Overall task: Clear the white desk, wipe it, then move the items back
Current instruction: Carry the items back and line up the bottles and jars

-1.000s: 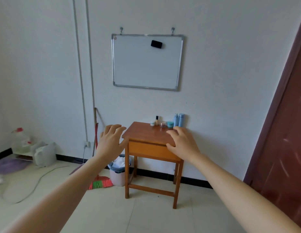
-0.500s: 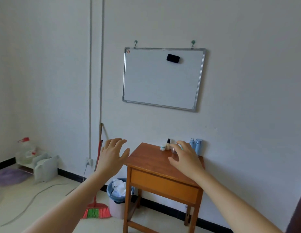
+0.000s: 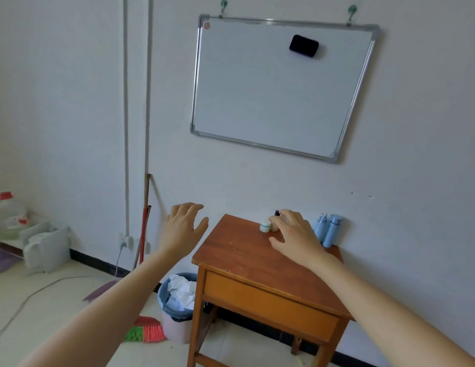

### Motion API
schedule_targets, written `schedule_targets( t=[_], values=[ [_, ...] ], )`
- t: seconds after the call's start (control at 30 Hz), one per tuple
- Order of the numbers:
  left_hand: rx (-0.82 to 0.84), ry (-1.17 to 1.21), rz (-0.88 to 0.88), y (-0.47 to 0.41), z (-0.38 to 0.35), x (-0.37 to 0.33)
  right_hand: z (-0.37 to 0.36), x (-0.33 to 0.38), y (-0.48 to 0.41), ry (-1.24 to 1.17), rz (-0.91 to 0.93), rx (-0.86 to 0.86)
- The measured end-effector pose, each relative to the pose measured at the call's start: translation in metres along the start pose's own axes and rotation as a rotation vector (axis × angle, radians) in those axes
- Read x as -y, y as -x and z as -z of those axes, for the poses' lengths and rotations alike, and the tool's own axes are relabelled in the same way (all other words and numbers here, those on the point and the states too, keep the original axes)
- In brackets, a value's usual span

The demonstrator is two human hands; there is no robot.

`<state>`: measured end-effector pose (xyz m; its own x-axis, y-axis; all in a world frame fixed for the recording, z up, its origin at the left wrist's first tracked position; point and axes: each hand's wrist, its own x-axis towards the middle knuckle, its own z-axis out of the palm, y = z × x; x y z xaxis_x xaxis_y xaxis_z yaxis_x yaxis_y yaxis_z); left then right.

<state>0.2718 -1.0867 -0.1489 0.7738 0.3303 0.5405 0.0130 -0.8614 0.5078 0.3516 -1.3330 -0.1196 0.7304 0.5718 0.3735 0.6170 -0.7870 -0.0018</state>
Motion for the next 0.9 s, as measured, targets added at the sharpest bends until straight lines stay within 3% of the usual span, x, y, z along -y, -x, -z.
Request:
schedule_targets(
  t=[0.2, 0.37, 0.53, 0.73, 0.9],
  values=[
    [0.05, 0.067, -0.035, -0.092, -0.056, 0.035, -0.031, -0.019, -0.077, -0.03, -0.119, -0.039],
    [0.214, 0.133, -0.013, -0.113, -0.133, 0.051, -0.093, -0.048, -0.077, -0.021, -0.205, 0.136],
    [0.308, 0.161, -0.043, -0.143, -0.205, 0.041, -0.125, -0.109, -0.091, -0.066, -0.359, 0.158],
    [0.362, 0.102, -0.049, -0.199, -0.291, 0.024, -0.171, -0.193, -0.143, -0.172, -0.412, 0.119],
    [0.46, 0.053, 0.086, -0.229, -0.362, 0.021, -0.22, -0.242, -0.173, -0.386, -0.437, 0.177]
  ],
)
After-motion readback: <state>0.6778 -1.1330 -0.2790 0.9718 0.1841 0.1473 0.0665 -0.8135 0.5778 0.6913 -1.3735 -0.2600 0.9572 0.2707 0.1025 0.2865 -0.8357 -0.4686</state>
